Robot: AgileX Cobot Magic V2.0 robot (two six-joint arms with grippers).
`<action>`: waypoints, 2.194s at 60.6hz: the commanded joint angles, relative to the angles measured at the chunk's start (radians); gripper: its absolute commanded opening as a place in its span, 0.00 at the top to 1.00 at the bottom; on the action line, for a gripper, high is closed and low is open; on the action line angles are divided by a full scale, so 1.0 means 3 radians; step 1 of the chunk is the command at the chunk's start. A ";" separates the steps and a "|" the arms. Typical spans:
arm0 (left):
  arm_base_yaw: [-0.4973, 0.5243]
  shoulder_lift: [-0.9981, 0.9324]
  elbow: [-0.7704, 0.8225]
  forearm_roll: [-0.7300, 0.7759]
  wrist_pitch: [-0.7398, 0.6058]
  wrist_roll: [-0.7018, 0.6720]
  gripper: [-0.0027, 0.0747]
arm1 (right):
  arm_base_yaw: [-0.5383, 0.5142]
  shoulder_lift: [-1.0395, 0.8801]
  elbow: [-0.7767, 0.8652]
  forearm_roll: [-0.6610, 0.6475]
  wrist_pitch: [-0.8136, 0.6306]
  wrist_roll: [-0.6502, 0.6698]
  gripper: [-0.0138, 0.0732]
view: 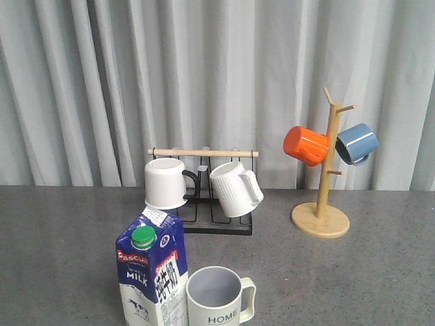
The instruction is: Place milk next to cup
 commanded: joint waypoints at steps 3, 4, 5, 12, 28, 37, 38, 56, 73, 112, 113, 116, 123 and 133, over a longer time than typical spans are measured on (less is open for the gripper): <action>0.0092 -0.0204 0.0106 -0.0017 -0.0282 -0.0029 0.98 | -0.0013 -0.0010 -0.0092 0.0014 -0.0221 0.0002 0.85; 0.0096 -0.0187 0.0106 -0.0017 -0.0267 -0.0032 0.98 | -0.0013 -0.0010 -0.0092 0.0014 -0.0215 0.0002 0.85; 0.0095 -0.0172 0.0106 -0.0017 -0.0221 -0.0035 0.98 | -0.0013 -0.0010 -0.0092 0.0014 -0.0214 0.0002 0.85; 0.0092 -0.0187 0.0106 -0.0014 -0.0118 -0.0032 0.98 | -0.0013 -0.0010 -0.0092 0.0014 -0.0218 0.0002 0.85; 0.0092 -0.0184 0.0106 -0.0004 -0.0121 -0.0026 0.98 | -0.0013 -0.0010 -0.0092 0.0014 -0.0219 0.0002 0.85; 0.0092 -0.0185 0.0106 -0.0012 -0.0121 -0.0051 0.98 | -0.0013 -0.0010 -0.0092 0.0014 -0.0223 0.0002 0.85; 0.0092 -0.0185 0.0106 -0.0007 -0.0121 -0.0051 0.98 | -0.0013 -0.0010 -0.0092 0.0014 -0.0223 0.0002 0.85; 0.0092 -0.0185 0.0106 0.0414 -0.0127 -0.0445 0.98 | -0.0013 -0.0010 -0.0092 0.0014 -0.0220 0.0002 0.85; 0.0092 -0.0185 0.0100 0.0367 -0.0124 -0.0487 0.98 | -0.0013 -0.0010 -0.0092 0.0014 -0.0220 0.0002 0.85; 0.0092 -0.0185 0.0100 0.0367 -0.0124 -0.0484 0.98 | -0.0013 -0.0010 -0.0092 0.0014 -0.0220 0.0002 0.85; 0.0092 -0.0185 0.0100 0.0367 -0.0124 -0.0484 0.98 | -0.0013 -0.0010 -0.0092 0.0014 -0.0220 0.0002 0.85; 0.0092 -0.0185 0.0100 0.0367 -0.0124 -0.0484 0.98 | -0.0013 -0.0010 -0.0092 0.0014 -0.0220 0.0002 0.85; 0.0092 -0.0185 0.0100 0.0367 -0.0124 -0.0484 0.98 | -0.0013 -0.0010 -0.0092 0.0014 -0.0220 0.0002 0.85; 0.0092 -0.0185 0.0100 0.0367 -0.0124 -0.0484 0.98 | -0.0013 -0.0013 -0.0068 0.0014 -0.0232 0.0002 0.85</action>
